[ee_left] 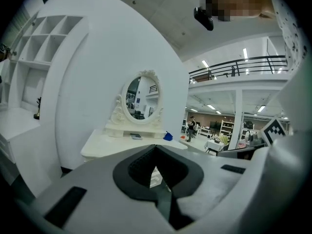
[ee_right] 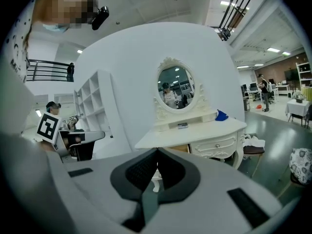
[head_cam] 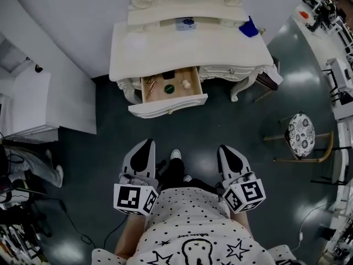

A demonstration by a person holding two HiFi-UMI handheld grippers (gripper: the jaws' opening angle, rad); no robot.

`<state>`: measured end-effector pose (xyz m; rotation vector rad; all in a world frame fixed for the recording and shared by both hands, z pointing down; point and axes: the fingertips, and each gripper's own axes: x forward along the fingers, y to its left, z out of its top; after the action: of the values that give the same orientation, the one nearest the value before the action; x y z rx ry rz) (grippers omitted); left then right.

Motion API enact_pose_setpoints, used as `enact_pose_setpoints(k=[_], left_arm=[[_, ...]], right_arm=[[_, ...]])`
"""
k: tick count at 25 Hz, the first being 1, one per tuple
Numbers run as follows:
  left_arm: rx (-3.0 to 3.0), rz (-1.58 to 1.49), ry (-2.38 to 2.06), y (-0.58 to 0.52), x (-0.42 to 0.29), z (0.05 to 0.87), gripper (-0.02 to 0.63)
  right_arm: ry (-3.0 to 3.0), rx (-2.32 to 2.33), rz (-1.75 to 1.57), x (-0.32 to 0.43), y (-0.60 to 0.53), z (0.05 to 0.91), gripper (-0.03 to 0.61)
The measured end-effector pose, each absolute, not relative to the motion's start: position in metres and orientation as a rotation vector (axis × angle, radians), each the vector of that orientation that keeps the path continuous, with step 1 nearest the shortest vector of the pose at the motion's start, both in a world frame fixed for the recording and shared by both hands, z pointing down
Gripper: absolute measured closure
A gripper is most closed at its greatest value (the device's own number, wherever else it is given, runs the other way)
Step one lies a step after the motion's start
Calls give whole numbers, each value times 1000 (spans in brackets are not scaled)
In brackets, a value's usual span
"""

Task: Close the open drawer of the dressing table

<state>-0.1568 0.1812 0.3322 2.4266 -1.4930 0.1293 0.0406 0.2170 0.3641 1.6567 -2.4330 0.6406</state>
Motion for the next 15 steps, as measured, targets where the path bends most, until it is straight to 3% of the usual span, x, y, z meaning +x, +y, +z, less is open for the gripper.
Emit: enact_pose_setpoints(k=[15], left_arm=[[2372, 126, -1489, 111, -181, 346, 601]], right_arm=[[-2365, 1661, 647, 32, 148, 375, 569]])
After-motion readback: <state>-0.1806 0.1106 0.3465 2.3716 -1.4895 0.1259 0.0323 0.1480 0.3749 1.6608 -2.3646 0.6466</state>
